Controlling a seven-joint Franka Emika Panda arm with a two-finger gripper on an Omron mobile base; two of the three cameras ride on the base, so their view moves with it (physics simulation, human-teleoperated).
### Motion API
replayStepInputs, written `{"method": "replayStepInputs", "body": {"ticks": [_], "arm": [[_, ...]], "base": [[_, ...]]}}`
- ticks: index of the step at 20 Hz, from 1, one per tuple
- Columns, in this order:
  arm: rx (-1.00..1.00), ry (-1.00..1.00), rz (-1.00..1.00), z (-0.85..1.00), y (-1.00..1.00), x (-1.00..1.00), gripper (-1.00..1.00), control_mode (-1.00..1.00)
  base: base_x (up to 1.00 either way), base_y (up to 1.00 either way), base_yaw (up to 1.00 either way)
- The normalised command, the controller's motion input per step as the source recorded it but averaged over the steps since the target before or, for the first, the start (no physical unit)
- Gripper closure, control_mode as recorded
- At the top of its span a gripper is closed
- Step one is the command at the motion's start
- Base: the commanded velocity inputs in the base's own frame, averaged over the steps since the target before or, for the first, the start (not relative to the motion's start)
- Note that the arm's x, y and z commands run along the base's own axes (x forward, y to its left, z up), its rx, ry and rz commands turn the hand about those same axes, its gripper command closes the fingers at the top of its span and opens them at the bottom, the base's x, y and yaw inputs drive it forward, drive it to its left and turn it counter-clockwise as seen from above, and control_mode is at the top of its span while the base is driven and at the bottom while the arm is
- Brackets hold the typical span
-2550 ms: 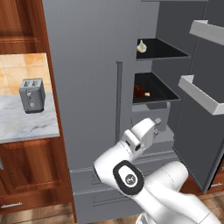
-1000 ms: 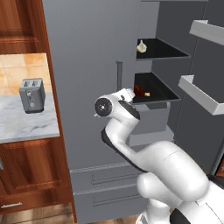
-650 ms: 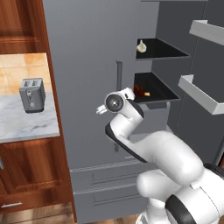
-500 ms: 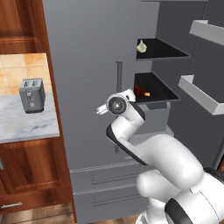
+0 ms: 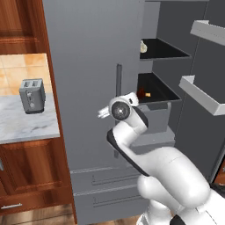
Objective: Gather the potato and garlic from the fridge and place them on a tray on the dining counter. Then gather the steak and chicken drumstick from the fridge and place them on the other tray.
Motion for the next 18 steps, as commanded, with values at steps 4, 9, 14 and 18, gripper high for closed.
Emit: {"method": "replayStepInputs", "body": {"ticks": [4, 9, 14, 18], "arm": [[0.0, 0.0, 0.0, -0.13, 0.37, -1.0, 1.0, -1.0], [0.0, 0.02, 0.0, -0.23, 0.39, -1.0, 1.0, -1.0], [0.04, 0.12, -0.21, -0.03, 0.33, -1.0, 1.0, -1.0], [0.02, 0.1, -0.17, 0.0, 0.11, -0.41, 1.0, -1.0]], "base": [[0.0, 0.0, 0.0], [0.0, 0.0, 0.0], [0.0, 0.0, 0.0], [0.0, 0.0, 0.0]]}}
